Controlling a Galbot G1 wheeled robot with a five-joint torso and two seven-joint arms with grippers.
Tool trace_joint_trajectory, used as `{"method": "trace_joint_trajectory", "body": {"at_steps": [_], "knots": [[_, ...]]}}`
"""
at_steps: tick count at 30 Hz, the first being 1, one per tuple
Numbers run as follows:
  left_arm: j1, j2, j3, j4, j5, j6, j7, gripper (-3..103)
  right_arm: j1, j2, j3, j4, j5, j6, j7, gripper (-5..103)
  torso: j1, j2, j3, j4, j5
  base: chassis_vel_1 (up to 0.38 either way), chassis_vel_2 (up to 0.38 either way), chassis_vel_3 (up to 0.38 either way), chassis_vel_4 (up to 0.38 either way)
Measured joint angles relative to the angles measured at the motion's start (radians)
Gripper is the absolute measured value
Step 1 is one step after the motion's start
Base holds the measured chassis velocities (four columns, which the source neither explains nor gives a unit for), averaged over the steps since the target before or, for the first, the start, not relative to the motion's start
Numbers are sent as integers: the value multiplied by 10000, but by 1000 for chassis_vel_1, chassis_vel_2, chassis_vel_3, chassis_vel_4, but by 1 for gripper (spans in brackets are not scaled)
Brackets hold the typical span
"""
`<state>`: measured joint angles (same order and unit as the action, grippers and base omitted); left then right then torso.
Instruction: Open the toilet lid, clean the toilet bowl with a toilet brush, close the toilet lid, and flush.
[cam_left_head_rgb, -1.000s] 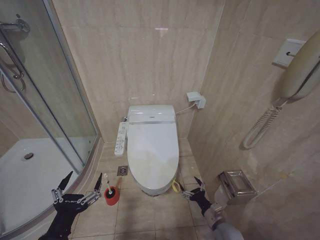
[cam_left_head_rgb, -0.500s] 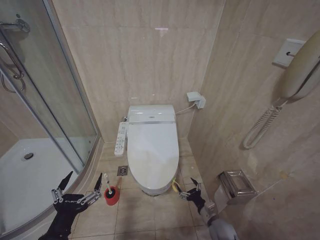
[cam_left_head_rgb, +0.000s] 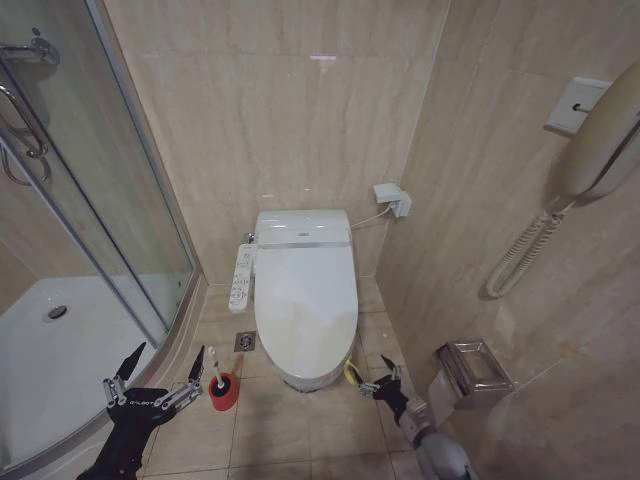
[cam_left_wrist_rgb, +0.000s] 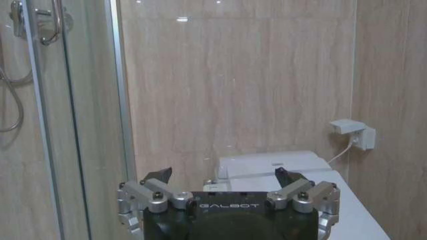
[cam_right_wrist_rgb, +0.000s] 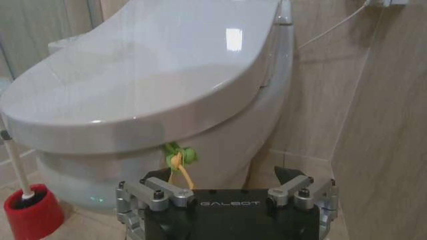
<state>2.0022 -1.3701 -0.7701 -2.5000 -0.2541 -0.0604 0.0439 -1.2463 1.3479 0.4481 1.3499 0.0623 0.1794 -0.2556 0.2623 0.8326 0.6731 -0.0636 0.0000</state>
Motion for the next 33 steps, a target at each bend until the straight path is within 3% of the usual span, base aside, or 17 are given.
{"method": "trace_joint_trajectory", "body": {"at_steps": [14, 33], "knots": [[0, 0, 1, 0, 0, 0, 0, 100, 577, 338, -227, -735, -301, -116, 246, 100, 0, 0, 0, 0, 0, 0, 0, 0, 0], [0, 0, 1, 0, 0, 0, 0, 100, 1313, 258, -333, -1957, -676, -17, 328, 100, 0, 0, 0, 0, 0, 0, 0, 0, 0]]}}
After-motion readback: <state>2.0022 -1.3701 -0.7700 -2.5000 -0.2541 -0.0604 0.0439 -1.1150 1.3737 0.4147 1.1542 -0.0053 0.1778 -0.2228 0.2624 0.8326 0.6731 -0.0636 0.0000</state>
